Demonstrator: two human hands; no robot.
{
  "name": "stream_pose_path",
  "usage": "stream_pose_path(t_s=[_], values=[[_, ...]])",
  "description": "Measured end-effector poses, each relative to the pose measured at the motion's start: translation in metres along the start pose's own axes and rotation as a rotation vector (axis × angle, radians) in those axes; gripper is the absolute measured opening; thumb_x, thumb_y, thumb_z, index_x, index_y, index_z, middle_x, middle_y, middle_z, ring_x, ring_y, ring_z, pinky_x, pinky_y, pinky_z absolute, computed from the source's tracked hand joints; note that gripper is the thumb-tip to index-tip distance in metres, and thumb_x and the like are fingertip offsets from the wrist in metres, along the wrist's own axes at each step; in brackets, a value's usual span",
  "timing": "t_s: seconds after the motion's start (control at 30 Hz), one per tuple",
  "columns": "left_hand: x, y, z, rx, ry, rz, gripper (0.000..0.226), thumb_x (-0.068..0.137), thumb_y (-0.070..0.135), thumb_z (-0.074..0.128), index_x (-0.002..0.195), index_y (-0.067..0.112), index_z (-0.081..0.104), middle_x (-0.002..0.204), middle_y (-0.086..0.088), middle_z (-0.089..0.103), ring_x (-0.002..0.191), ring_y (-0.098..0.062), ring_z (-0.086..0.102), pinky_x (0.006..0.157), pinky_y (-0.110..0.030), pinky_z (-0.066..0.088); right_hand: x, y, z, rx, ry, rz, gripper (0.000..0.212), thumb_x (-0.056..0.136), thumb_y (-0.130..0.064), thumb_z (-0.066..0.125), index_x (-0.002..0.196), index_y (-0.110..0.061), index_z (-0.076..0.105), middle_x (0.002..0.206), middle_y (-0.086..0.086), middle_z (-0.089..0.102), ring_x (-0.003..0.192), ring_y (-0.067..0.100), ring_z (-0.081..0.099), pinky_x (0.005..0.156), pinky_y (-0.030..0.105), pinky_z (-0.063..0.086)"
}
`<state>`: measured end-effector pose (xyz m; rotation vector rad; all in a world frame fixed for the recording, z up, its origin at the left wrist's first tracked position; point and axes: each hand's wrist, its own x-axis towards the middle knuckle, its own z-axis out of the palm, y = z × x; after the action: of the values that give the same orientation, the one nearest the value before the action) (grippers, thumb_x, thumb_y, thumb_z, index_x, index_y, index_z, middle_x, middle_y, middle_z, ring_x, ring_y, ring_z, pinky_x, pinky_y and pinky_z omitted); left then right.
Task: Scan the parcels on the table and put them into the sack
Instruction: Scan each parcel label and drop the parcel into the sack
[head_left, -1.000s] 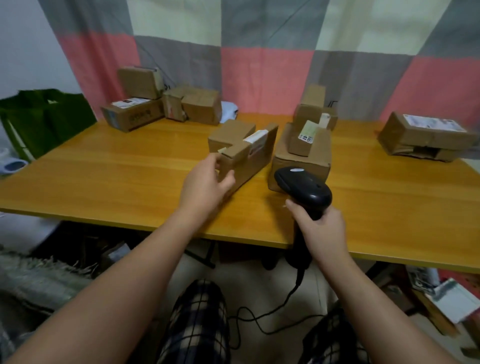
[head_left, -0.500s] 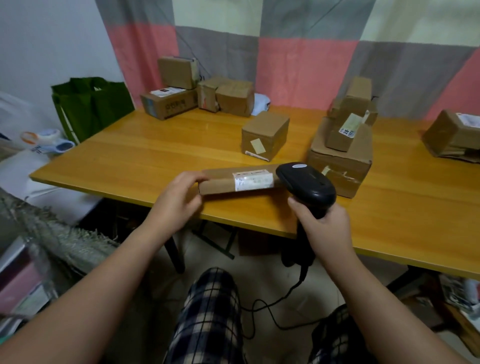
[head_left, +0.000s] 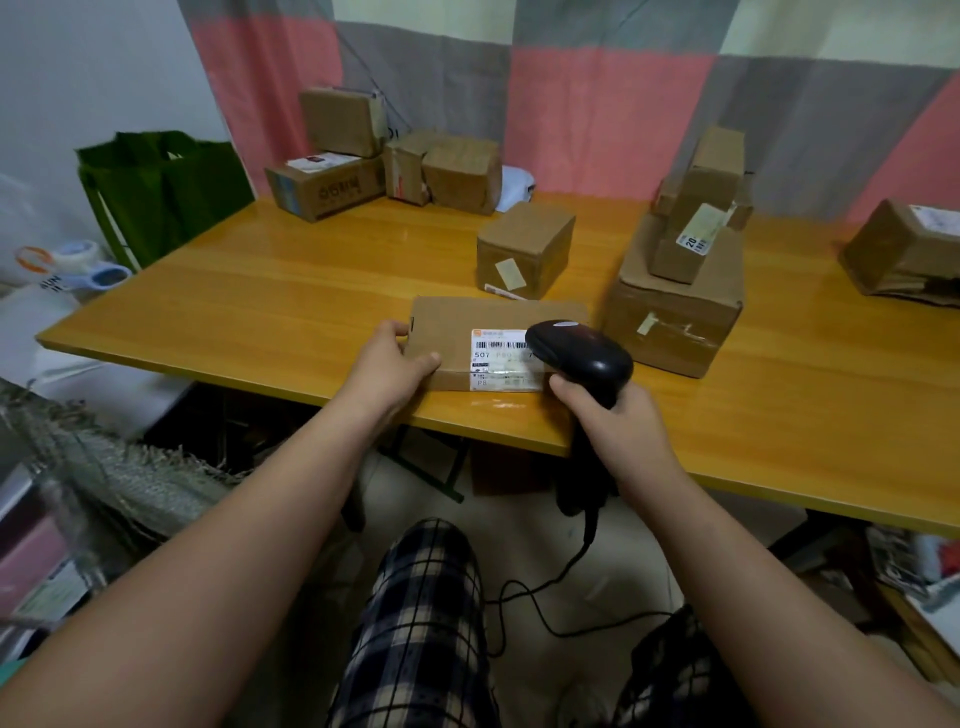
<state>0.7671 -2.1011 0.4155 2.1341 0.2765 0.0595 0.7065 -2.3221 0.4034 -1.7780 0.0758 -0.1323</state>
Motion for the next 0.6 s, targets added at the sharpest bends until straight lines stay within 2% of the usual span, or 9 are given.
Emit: stream_pose_path(t_s=[0.1,0.17,0.27,0.3,0.37,0.4,0.47,0.53,0.6], values=[[-0.003,-0.008,-0.005,-0.286,0.03,0.001,0.047,0.084,0.008,0.071,0.124,0.009,0.046,0.113,-0.015,0.063,0.077,-0.01,0.058,0.066,-0.018,0.045,-0.001,0.003,-0.001,-0.016,0.002,-0.026,0.039,0.08,-0.042,0.072,0.116,-0.029,0.064,0.106,-0.013,0.065,0.103,0.005,0.057,0.08,0.024,0.046],[-0.005,-0.013,-0.011,-0.392,0.028,0.015,0.054,0.083,0.006,0.072,0.13,0.005,0.045,0.109,-0.011,0.065,0.082,-0.01,0.062,0.068,-0.015,0.048,-0.002,0.004,-0.001,-0.007,0.01,-0.046,0.041,0.081,-0.041,0.072,0.118,-0.028,0.062,0.113,-0.01,0.063,0.108,0.008,0.056,0.085,0.025,0.046],[-0.01,-0.02,-0.011,-0.314,0.075,0.106,0.052,0.084,0.009,0.071,0.131,0.005,0.049,0.092,0.004,0.062,0.081,-0.005,0.059,0.071,-0.007,0.048,-0.008,0.001,0.008,-0.026,0.152,-0.122,0.027,0.081,-0.035,0.074,0.099,-0.043,0.056,0.127,-0.003,0.051,0.112,0.007,0.049,0.096,0.024,0.041],[-0.011,-0.021,-0.01,-0.304,0.097,0.122,0.05,0.085,0.01,0.071,0.13,0.005,0.05,0.09,0.005,0.06,0.08,-0.005,0.058,0.071,-0.007,0.048,-0.012,0.001,0.012,-0.033,0.191,-0.148,0.028,0.081,-0.032,0.074,0.092,-0.045,0.052,0.123,-0.004,0.051,0.107,0.001,0.05,0.092,0.017,0.04],[-0.01,-0.021,-0.008,-0.306,0.122,0.14,0.05,0.086,0.011,0.07,0.131,0.003,0.05,0.091,0.006,0.059,0.081,-0.004,0.057,0.073,-0.007,0.047,-0.016,0.001,0.018,-0.025,0.175,-0.175,0.024,0.081,-0.03,0.074,0.092,-0.04,0.055,0.103,-0.013,0.06,0.093,-0.013,0.054,0.075,0.002,0.04],[-0.009,-0.021,-0.007,-0.295,0.128,0.153,0.051,0.086,0.011,0.07,0.132,0.003,0.05,0.091,0.007,0.059,0.08,0.0,0.056,0.071,-0.005,0.046,-0.017,0.002,0.021,-0.035,0.143,-0.177,0.021,0.082,-0.029,0.074,0.095,-0.035,0.059,0.094,-0.018,0.062,0.087,-0.015,0.056,0.068,0.001,0.041],[-0.006,-0.02,-0.006,-0.26,0.133,0.174,0.052,0.086,0.013,0.07,0.133,0.002,0.05,0.094,0.006,0.06,0.079,0.003,0.055,0.067,0.0,0.044,-0.018,0.006,0.023,-0.1,0.11,-0.187,0.016,0.082,-0.029,0.074,0.093,-0.026,0.063,0.079,-0.018,0.062,0.076,-0.009,0.059,0.059,0.002,0.04],[-0.003,-0.02,-0.005,-0.252,0.132,0.18,0.052,0.087,0.015,0.07,0.133,0.002,0.05,0.096,0.004,0.061,0.079,0.004,0.055,0.067,0.0,0.044,-0.019,0.008,0.024,-0.162,0.109,-0.21,0.012,0.082,-0.03,0.072,0.083,-0.027,0.061,0.07,-0.016,0.06,0.068,-0.006,0.058,0.053,0.004,0.038],[-0.001,-0.02,-0.004,-0.252,0.135,0.178,0.051,0.087,0.015,0.069,0.133,0.002,0.051,0.091,0.01,0.061,0.078,0.006,0.055,0.066,0.001,0.043,-0.02,0.009,0.024,-0.196,0.116,-0.237,0.014,0.082,-0.03,0.071,0.078,-0.032,0.058,0.069,-0.014,0.061,0.068,-0.005,0.059,0.054,0.007,0.039]])
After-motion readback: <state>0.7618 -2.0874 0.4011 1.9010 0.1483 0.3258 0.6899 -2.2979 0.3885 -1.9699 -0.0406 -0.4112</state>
